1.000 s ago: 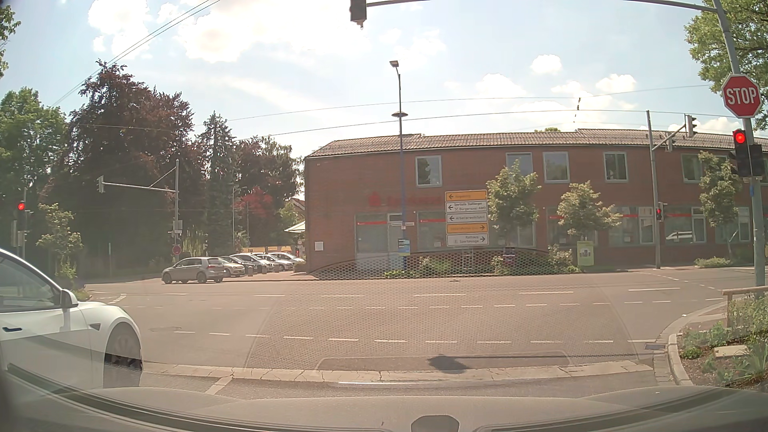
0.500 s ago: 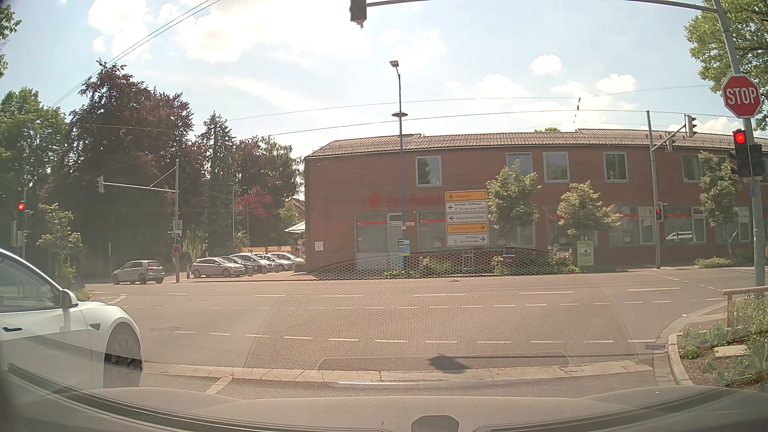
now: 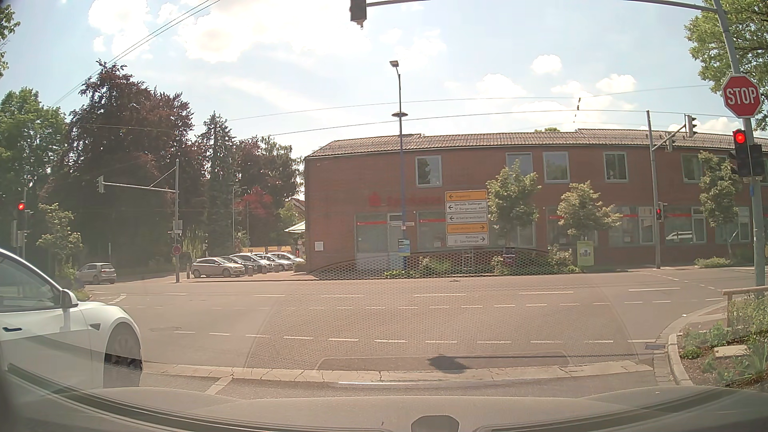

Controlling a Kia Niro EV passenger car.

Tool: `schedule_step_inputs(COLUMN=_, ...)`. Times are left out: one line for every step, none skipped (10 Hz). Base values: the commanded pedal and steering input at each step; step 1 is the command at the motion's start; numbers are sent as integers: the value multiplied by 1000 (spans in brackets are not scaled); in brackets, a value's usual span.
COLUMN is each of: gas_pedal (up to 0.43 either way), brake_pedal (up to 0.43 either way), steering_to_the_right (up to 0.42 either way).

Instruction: Follow the waypoints while adhering to traffic rules and regulations

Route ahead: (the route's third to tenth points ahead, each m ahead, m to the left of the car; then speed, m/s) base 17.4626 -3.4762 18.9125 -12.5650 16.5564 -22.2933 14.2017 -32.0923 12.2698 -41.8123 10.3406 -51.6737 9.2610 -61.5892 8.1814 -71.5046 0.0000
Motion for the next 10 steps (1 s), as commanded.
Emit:
schedule_step_inputs(gas_pedal=0, brake_pedal=256, steering_to_the_right=90)
schedule_step_inputs(gas_pedal=0, brake_pedal=256, steering_to_the_right=88)
schedule_step_inputs(gas_pedal=0, brake_pedal=256, steering_to_the_right=86)
schedule_step_inputs(gas_pedal=0, brake_pedal=256, steering_to_the_right=86)
schedule_step_inputs(gas_pedal=0, brake_pedal=256, steering_to_the_right=85)
schedule_step_inputs(gas_pedal=0, brake_pedal=262, steering_to_the_right=85)
schedule_step_inputs(gas_pedal=0, brake_pedal=262, steering_to_the_right=85)
schedule_step_inputs(gas_pedal=0, brake_pedal=262, steering_to_the_right=85)
schedule_step_inputs(gas_pedal=0, brake_pedal=262, steering_to_the_right=85)
schedule_step_inputs(gas_pedal=0, brake_pedal=262, steering_to_the_right=85)
